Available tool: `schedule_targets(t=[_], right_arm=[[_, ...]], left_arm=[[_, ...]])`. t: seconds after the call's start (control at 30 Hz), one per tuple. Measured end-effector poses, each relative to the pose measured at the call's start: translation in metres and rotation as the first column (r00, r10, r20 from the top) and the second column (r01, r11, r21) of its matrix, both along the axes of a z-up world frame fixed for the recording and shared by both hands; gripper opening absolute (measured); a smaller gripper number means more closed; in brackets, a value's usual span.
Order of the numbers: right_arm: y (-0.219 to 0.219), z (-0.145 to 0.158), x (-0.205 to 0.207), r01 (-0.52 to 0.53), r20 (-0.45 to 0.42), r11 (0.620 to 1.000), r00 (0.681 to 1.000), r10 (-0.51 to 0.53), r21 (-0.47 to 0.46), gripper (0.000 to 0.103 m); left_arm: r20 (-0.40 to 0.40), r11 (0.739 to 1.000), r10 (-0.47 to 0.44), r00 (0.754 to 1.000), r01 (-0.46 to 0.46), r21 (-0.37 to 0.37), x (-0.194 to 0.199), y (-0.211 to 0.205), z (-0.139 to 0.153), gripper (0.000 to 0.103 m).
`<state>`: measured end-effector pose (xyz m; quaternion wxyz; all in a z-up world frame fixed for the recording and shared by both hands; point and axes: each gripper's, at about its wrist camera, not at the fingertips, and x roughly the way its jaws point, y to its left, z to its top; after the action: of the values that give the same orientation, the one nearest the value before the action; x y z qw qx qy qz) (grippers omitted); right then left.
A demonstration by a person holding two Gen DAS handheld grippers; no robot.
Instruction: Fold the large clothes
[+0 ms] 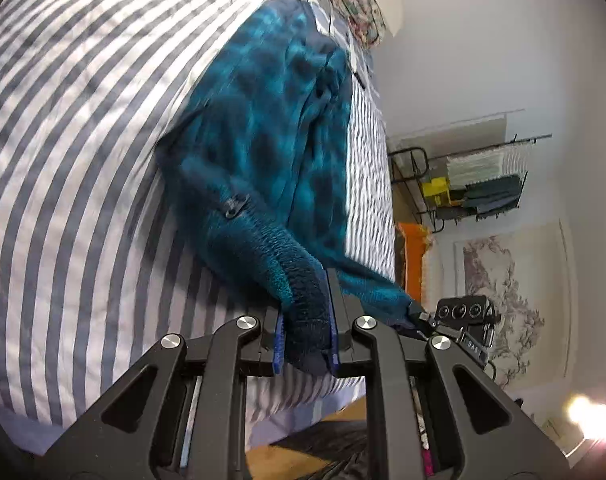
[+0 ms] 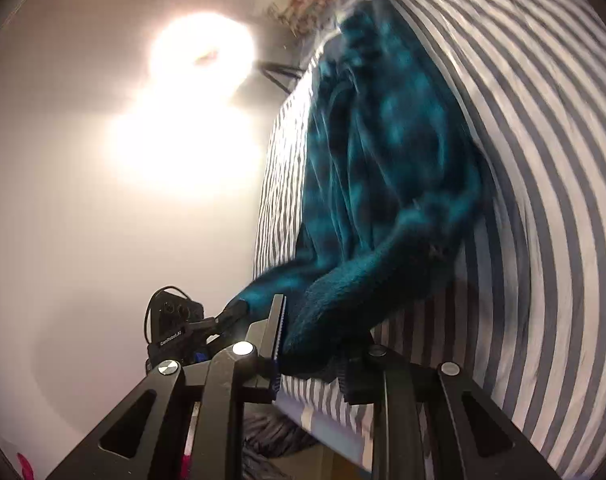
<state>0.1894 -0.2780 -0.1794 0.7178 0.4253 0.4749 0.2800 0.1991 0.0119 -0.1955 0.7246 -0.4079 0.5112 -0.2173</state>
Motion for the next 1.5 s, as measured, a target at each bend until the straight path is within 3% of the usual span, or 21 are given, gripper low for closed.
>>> schedule_targets(t=[0.27, 0.47, 0.77, 0.93, 1.07, 1.13, 1.2, 1.33, 1.4, 1.5], right_arm=[[-0.009, 0.013, 0.074, 0.077, 0.043, 0.994, 0.996, -0.074, -0.076, 0.020], [-0.011, -0.006, 0.130, 0.114, 0.007, 0.985, 0.993, -0.114, -0.128, 0.020], [-0.002, -0.039, 0.181, 0.077, -0.033, 0.964, 0.996, -0.089, -0.254, 0.020], [-0.010, -0.051, 0.189, 0.069, -0.074, 0.977, 0.994, -0.086, -0.201, 0.023], [-0.016, -0.043, 0.183, 0.070, -0.057, 0.984, 0.995, -0.081, -0.165, 0.032], [-0.020, -0.035, 0.179, 0.077, -0.033, 0.983, 0.996, -0.084, -0.164, 0.045], [-0.030, -0.025, 0.173, 0.106, -0.006, 0.980, 0.994, -0.109, -0.171, 0.069], [-0.048, -0.005, 0.164, 0.139, 0.045, 0.980, 0.990, -0.133, -0.140, 0.067], [-0.041, 0.012, 0.154, 0.079, 0.097, 0.980, 0.993, -0.062, -0.184, 0.051], [-0.016, 0.027, 0.139, -0.025, 0.160, 0.954, 0.984, 0.075, -0.297, 0.039]], left_arm=[[0.028, 0.997, 0.072, 0.997, -0.072, 0.025, 0.074, 0.002, 0.017, 0.014], [-0.013, 0.992, 0.113, 0.994, -0.112, 0.059, 0.132, 0.000, -0.011, 0.014], [-0.110, 0.989, 0.138, 0.984, -0.131, 0.072, 0.175, 0.004, -0.065, 0.015], [-0.112, 0.993, 0.104, 0.988, -0.098, 0.061, 0.185, 0.001, -0.071, 0.023], [-0.125, 0.997, 0.073, 0.989, -0.075, -0.012, 0.192, 0.005, -0.067, 0.042], [-0.125, 0.996, 0.078, 0.989, -0.084, -0.037, 0.190, 0.010, -0.061, 0.047], [-0.118, 0.993, 0.087, 0.989, -0.095, -0.064, 0.191, 0.015, -0.056, 0.056], [-0.096, 0.987, 0.113, 0.989, -0.123, -0.106, 0.195, 0.030, -0.042, 0.057], [-0.054, 0.991, 0.110, 0.992, -0.114, -0.071, 0.194, 0.035, -0.030, 0.057], [0.037, 0.997, 0.032, 0.999, -0.035, 0.067, 0.186, 0.029, -0.010, 0.057]])
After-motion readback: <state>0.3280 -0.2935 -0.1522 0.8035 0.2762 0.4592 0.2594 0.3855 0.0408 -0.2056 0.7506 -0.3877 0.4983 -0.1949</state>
